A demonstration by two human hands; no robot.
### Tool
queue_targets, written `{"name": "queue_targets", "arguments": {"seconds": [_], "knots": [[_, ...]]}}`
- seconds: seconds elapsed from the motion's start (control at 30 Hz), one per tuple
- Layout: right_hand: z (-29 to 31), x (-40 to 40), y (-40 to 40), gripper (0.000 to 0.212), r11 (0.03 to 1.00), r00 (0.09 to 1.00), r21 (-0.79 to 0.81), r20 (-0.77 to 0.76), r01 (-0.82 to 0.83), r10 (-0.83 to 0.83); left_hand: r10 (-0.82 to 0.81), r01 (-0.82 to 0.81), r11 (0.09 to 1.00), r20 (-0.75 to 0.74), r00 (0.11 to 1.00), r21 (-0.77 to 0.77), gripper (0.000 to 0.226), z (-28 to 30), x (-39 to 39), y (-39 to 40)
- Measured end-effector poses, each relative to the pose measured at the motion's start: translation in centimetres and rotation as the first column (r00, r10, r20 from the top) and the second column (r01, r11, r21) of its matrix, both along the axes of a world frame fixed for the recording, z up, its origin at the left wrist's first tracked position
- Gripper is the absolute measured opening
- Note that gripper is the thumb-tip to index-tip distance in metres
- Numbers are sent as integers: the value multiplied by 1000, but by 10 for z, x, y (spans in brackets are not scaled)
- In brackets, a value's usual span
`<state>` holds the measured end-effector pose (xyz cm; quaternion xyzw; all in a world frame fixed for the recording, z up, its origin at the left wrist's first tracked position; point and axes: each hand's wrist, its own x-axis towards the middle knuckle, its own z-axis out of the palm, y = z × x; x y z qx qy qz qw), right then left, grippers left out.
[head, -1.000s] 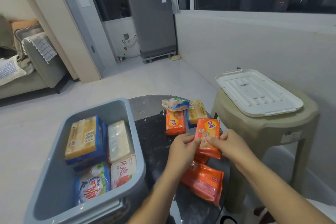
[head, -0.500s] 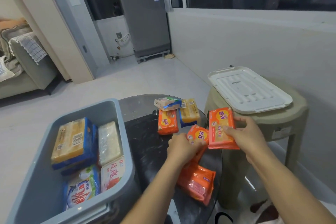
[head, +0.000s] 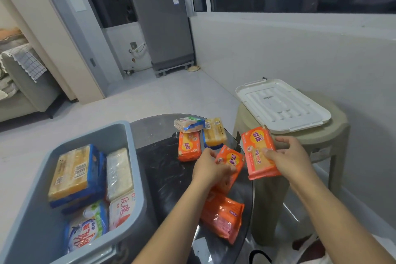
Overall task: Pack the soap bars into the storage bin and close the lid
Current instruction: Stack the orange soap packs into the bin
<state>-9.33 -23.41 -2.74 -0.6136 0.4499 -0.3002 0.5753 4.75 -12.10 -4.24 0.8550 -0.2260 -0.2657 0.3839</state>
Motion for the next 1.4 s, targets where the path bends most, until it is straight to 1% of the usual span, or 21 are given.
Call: {"name": "queue_targets", "arguments": {"seconds": [0.07,0.13,0.23,0.37,0.47,0.53,0.63,0.77,0.83,0.97,1.1,1.2,1.4], "knots": [[2,-1,-1,49,1000,999,16,47,-1,0,100,-104,988,-42,994,-113,44,-1,-1,4],[5,0,0,48,1000,996,30,90,-6,3,207,-209,950,-35,978,-230,39,1,-5,8],[9,4,6,47,998,990,49,139,-30,22,316,-306,845,-52,947,-439,35,15,-10,16],[15,11,17,42,995,981,64,185,-78,65,339,-319,694,-98,936,-645,31,51,-21,34],[21,18,29,40,990,969,64,219,-129,112,299,-328,615,-172,938,-717,35,74,-31,52],[25,23,39,40,985,960,67,244,-161,140,278,-364,581,-242,930,-728,37,88,-36,65],[33,30,56,34,975,935,54,297,-217,192,255,-415,522,-328,910,-745,39,105,-35,88],[42,41,77,28,953,887,49,382,-300,260,280,-438,499,-339,898,-748,37,121,-22,126],[44,48,87,26,939,870,48,394,-340,295,298,-447,498,-337,893,-743,41,127,-12,144],[45,62,103,23,909,822,56,453,-412,345,379,-469,586,-288,879,-661,53,127,7,172],[46,77,118,24,879,768,92,534,-468,354,442,-533,607,-308,843,-590,55,121,29,187],[46,87,126,26,862,744,126,575,-491,340,448,-551,641,-323,834,-534,55,121,46,195],[47,103,137,27,833,706,129,609,-539,362,501,-537,701,-211,839,-469,62,118,81,205]]}}
